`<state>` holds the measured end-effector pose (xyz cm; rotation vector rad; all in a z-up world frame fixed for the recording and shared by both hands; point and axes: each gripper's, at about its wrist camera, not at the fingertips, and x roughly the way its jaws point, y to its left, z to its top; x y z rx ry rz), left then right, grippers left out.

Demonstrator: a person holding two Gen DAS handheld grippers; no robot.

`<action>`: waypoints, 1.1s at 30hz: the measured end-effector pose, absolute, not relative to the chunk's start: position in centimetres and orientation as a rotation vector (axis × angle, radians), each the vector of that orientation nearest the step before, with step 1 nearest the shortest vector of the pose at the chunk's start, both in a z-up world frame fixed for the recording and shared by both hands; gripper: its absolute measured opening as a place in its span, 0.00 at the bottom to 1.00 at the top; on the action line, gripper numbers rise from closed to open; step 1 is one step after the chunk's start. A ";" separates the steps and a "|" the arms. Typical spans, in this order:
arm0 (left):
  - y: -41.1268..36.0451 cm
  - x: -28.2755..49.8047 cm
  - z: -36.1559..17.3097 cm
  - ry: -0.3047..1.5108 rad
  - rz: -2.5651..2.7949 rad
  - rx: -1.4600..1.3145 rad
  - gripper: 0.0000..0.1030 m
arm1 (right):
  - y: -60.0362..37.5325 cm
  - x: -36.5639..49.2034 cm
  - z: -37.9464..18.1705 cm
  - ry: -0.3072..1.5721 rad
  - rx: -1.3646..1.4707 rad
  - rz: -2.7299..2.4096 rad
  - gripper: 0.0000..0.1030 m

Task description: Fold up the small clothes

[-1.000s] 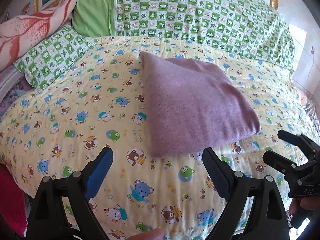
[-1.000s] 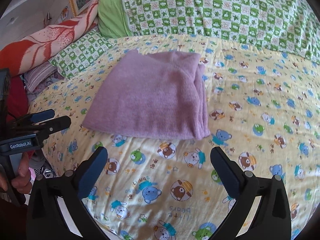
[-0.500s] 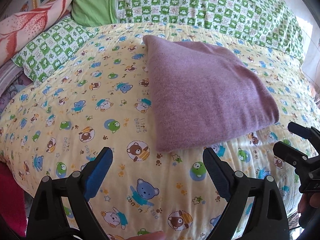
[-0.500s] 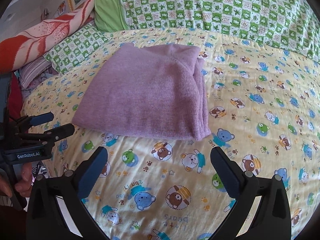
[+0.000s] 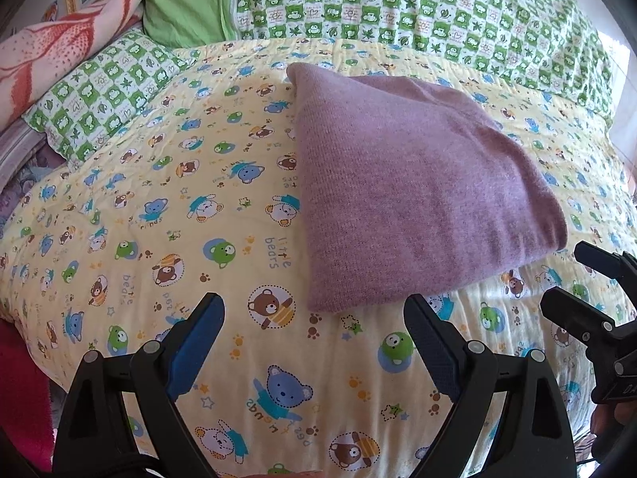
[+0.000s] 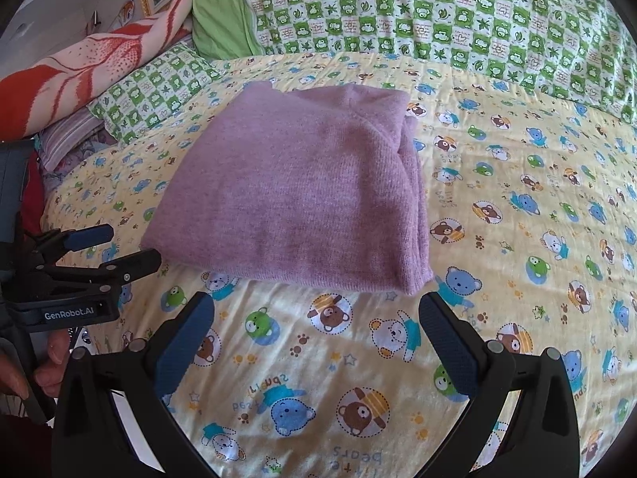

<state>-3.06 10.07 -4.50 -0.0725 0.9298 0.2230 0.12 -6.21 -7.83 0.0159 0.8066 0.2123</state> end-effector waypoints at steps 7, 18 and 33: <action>9.7 -3.5 -4.0 0.914 0.234 -0.089 0.90 | -6.3 0.3 -7.6 0.801 0.024 0.217 0.99; 8.8 -4.3 -3.3 0.886 0.238 -0.075 0.90 | -6.4 0.1 -7.1 0.786 0.032 0.210 0.99; 8.9 -4.2 -3.2 0.887 0.236 -0.081 0.90 | -6.3 0.2 -6.8 0.781 0.037 0.210 0.99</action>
